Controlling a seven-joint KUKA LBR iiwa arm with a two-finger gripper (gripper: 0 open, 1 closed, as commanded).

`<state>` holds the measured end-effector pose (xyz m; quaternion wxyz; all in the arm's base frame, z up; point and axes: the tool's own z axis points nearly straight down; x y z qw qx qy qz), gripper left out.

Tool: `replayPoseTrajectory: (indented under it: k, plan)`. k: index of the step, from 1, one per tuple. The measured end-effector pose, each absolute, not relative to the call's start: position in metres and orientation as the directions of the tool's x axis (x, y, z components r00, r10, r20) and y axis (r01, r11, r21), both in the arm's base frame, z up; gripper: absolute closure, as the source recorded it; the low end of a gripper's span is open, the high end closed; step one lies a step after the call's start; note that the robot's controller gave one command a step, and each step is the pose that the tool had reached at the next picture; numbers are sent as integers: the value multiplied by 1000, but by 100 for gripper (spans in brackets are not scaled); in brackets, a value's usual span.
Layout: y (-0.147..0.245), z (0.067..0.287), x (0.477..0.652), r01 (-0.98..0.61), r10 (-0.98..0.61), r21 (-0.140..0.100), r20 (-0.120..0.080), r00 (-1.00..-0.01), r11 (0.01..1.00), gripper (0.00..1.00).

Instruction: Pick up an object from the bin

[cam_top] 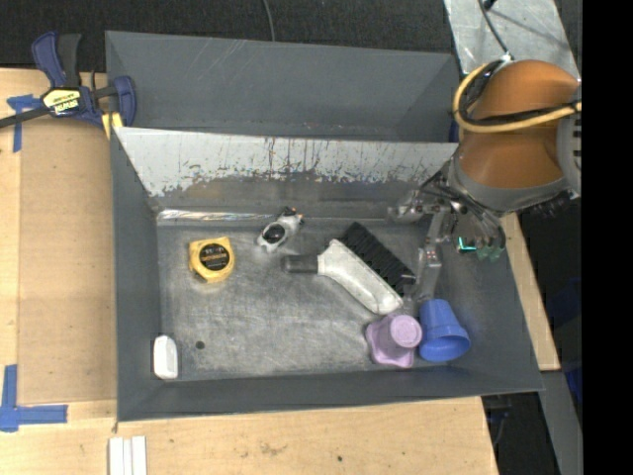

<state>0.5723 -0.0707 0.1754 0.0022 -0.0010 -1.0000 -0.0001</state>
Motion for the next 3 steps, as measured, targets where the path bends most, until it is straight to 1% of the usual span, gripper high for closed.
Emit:
replayPoseTrajectory:
  k: [1,2,3]
  plan:
    - [-71,180,574,1,1,-1,-3,-1000,1000,0]
    - [-67,151,570,91,91,0,-9,-996,996,0]
    - [-40,102,573,121,121,0,-5,-993,993,0]
